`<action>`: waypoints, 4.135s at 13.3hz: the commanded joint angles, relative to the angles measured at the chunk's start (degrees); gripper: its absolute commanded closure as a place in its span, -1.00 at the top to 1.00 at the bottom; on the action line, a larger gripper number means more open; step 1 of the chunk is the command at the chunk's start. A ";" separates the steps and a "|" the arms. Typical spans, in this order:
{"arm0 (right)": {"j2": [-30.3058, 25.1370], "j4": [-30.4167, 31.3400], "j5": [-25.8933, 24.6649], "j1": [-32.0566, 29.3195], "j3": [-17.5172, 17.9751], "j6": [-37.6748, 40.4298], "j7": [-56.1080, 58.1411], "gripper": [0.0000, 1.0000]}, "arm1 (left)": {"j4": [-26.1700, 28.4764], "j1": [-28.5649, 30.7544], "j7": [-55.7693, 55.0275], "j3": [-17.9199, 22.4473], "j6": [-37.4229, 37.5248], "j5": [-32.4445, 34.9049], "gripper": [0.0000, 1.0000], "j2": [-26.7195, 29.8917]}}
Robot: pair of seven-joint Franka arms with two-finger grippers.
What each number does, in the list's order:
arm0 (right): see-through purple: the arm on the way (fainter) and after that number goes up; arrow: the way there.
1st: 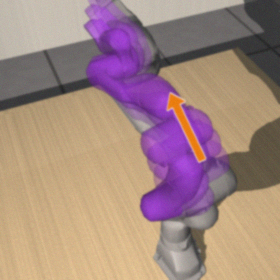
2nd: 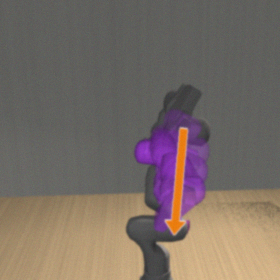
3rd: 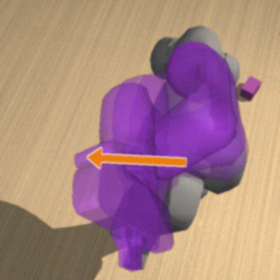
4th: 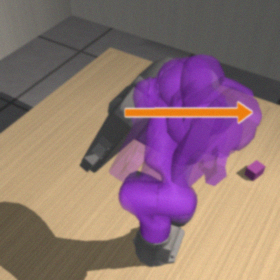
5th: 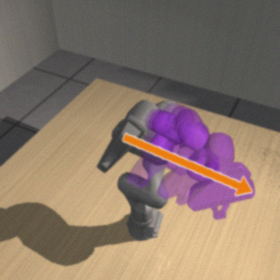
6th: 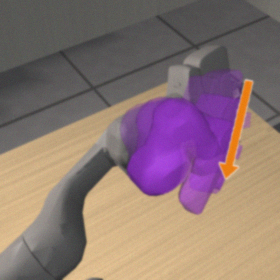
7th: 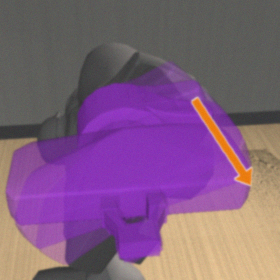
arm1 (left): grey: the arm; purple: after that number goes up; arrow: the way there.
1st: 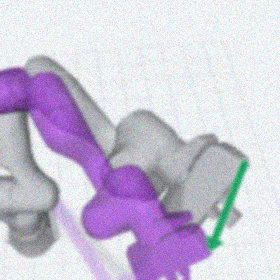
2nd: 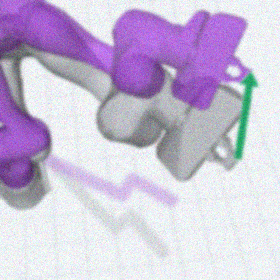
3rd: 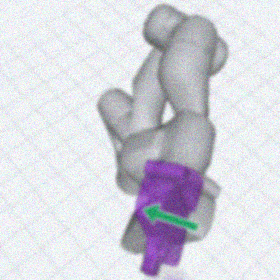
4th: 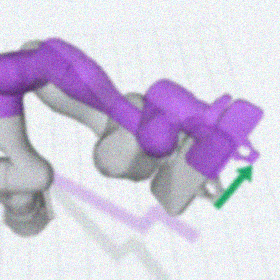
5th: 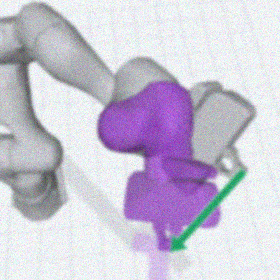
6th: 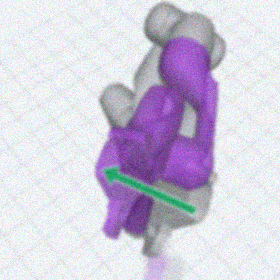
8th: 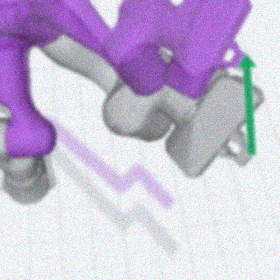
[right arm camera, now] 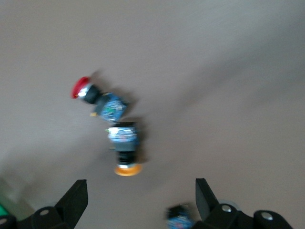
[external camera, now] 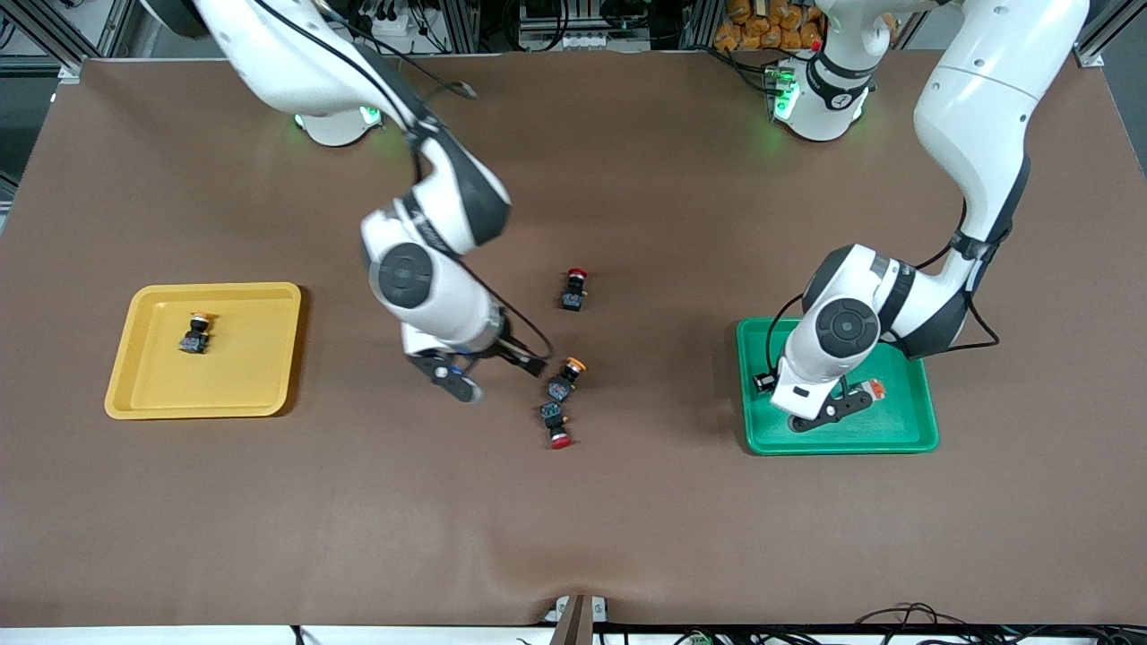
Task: Place green and yellow buttons in trays
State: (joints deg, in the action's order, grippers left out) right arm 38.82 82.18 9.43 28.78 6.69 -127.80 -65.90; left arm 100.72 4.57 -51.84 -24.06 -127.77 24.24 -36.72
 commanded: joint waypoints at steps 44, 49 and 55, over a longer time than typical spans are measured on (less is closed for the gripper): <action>-19.22 30.12 -5.57 -39.22 -0.27 15.86 68.75 -1.00 | -9.83 4.74 18.59 -0.46 16.74 -5.42 1.00 22.91; -15.19 34.01 -5.74 -47.48 -0.45 6.26 82.21 -1.00 | -19.16 6.14 30.89 -0.46 31.26 -9.73 1.00 24.15; -13.15 32.35 -5.57 -48.03 -0.09 11.42 85.94 1.00 | -17.75 -0.92 39.00 11.00 38.00 -17.28 1.00 33.11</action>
State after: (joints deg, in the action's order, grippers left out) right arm 26.80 115.55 3.39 -19.66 5.86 -119.33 19.54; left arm 81.91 8.91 -14.90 -19.66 -93.19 9.81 -6.60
